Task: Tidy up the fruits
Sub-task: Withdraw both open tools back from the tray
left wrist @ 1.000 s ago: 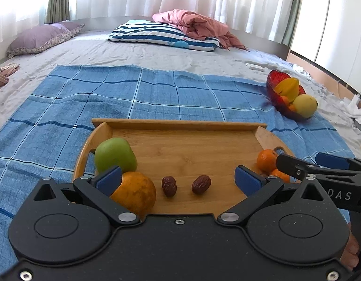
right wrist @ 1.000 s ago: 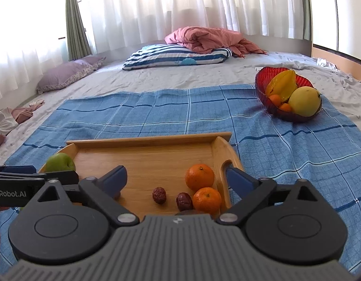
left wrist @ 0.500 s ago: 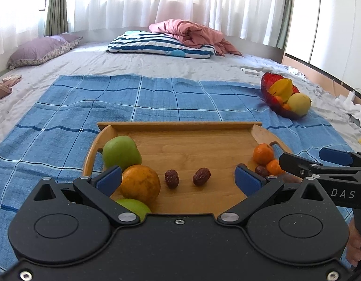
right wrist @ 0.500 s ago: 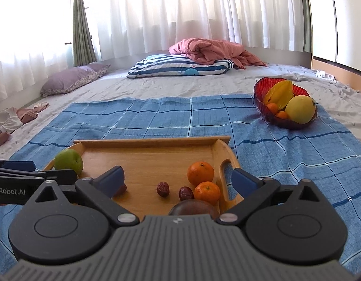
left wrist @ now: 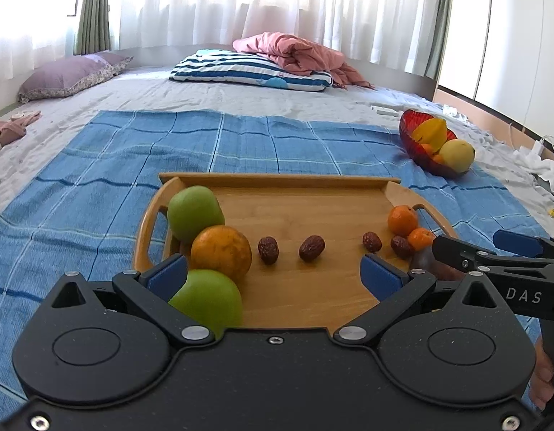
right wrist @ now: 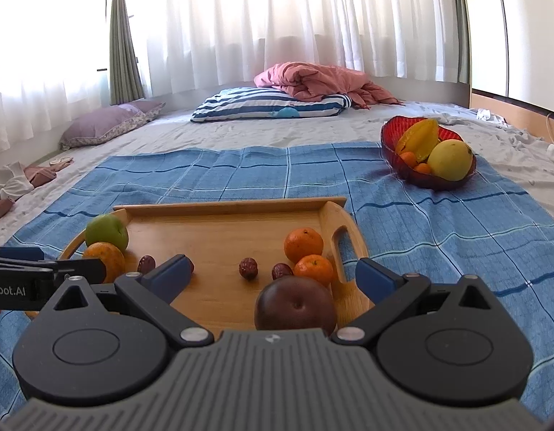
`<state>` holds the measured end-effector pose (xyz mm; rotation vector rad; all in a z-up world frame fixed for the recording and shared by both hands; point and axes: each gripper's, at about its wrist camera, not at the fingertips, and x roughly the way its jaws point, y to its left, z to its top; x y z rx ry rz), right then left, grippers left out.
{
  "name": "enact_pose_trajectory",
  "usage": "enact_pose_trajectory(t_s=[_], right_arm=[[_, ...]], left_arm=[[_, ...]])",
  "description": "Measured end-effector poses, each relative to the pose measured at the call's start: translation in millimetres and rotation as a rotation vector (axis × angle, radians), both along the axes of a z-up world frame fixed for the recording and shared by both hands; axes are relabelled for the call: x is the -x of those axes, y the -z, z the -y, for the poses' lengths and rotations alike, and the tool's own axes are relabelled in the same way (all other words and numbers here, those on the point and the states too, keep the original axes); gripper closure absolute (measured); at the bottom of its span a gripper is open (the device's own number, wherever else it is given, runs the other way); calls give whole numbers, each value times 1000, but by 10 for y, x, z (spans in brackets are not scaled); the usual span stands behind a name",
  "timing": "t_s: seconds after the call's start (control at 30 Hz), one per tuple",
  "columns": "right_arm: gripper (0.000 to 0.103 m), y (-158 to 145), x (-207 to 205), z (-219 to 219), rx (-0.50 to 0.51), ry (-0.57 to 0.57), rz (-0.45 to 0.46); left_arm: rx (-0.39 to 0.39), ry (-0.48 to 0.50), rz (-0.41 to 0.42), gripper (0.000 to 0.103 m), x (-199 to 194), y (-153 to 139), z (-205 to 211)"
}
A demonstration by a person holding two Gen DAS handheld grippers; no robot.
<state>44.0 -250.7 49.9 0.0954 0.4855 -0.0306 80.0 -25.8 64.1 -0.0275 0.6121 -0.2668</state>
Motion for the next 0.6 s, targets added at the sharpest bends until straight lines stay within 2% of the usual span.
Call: enact_pose_trajectory(t_s=[0.6], right_arm=[[0,155,153,-38,23,16,-1]], left_arm=[[4,-12,5,0,181,124,3]])
